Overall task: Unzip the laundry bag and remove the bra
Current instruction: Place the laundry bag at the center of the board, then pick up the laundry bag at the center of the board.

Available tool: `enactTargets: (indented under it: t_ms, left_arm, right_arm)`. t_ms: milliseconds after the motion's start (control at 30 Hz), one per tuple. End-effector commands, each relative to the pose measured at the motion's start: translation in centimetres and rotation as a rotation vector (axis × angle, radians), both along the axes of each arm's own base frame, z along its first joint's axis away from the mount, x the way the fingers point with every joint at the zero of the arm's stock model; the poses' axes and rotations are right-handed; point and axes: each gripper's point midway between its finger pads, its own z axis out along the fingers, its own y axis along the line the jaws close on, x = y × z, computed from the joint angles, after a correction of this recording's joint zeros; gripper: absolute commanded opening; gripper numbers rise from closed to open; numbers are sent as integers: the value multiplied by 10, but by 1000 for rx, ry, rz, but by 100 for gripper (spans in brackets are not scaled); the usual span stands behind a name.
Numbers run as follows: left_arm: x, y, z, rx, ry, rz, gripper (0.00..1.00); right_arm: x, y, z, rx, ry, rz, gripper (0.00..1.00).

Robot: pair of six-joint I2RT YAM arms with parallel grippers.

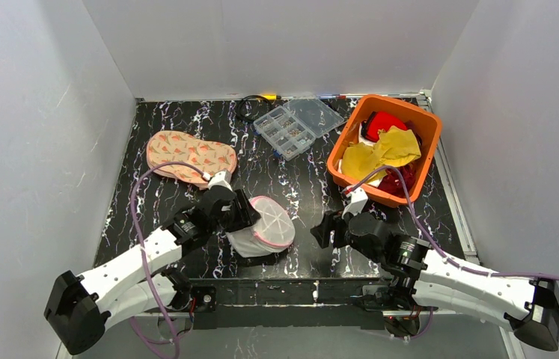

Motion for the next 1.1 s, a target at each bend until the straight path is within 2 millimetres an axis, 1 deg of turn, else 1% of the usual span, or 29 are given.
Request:
enactTargets:
  t_ms: [0,133,200,267,333,433,533,600,667,767,900,967,1067]
  left_arm:
    - [-4,38,9,179,11,60,55]
    - [2,47,45,189,-51,92,66]
    - [12,56,61,202,-101,140,69]
    - [25,62,70,192,-114,187,74]
    - [46,66,71,126,-92,230,74]
    - [78,79,62,9,-34,325,70]
    - [111,96,47,-15,-6,412,63]
    - [133,104,36,-39,20,446,54]
    - [152,105,30,-90,28,451,44]
    - [173,114,23,-103,11,473,30]
    - [178,134,-10,-54,103,530,22]
    - [176,141,-30,-43,160,557,20]
    - [170,148,-54,-38,224,591,18]
  right_arm:
    - [-2,13,12,64,-2,36,73]
    - [-4,14,15,73,-3,53,74]
    - [-5,15,15,77,-1,56,74]
    - [-6,16,13,78,3,61,74]
    - [-6,18,11,83,10,66,74]
    - [-10,23,9,99,27,83,74]
    - [-14,28,7,116,51,106,74]
    - [-16,29,5,120,63,116,74]
    - [-18,30,3,121,70,123,73]
    - [-20,30,5,126,72,130,73]
    - [-20,30,8,123,68,134,73]
    - [-20,30,9,122,64,135,73]
    - [-19,31,10,119,59,137,73]
